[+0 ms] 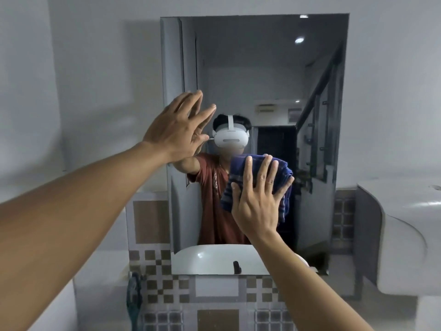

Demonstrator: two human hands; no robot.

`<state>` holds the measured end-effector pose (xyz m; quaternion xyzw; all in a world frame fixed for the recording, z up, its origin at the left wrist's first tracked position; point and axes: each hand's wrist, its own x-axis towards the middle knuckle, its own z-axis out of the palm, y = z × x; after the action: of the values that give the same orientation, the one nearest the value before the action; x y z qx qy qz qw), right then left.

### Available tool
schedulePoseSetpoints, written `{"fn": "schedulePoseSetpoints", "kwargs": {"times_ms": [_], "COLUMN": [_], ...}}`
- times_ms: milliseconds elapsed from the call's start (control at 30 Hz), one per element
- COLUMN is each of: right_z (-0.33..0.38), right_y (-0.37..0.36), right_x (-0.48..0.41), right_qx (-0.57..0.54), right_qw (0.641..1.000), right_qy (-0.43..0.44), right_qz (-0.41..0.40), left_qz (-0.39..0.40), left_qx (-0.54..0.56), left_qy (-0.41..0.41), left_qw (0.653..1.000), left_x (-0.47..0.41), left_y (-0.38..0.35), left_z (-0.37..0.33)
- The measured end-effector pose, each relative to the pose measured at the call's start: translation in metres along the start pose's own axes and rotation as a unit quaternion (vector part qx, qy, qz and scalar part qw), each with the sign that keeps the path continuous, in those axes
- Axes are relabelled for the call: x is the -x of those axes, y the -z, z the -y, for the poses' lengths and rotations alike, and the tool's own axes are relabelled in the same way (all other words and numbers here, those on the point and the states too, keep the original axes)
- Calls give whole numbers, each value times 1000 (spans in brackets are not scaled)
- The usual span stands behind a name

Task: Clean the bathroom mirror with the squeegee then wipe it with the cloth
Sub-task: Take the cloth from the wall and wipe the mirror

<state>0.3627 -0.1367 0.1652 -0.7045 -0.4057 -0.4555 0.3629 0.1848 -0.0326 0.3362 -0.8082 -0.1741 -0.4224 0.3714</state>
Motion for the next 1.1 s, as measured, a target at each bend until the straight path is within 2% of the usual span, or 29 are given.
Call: {"fn": "schedulePoseSetpoints", "kwargs": {"times_ms": [300,467,533,633,733,833,933,1100], "right_z": [83,74,61,33,1,-28,-58,-100], "right_y": [-30,-36,-36,-31,-21,-8,6,14], "right_x": [11,35,48,59,55,38,20,20], "right_qx": [-11,-11,-9,0,12,33,35,13], "right_qw": [978,955,952,966,981,986,992,1000], "right_qy": [208,290,299,249,186,157,119,-21], "right_qz": [23,57,64,62,48,33,17,-10], "left_qz": [3,5,-23,-65,-27,14,17,19], "left_qx": [9,11,37,84,84,67,57,60], "left_qy": [-10,-3,40,105,76,57,56,60], "left_qw": [1000,1000,998,989,993,996,997,996], "left_x": [-2,0,8,37,69,79,78,78], "left_y": [3,3,1,-8,-23,-31,-31,-33], "left_z": [6,3,-7,-28,-46,-50,-50,-53]}}
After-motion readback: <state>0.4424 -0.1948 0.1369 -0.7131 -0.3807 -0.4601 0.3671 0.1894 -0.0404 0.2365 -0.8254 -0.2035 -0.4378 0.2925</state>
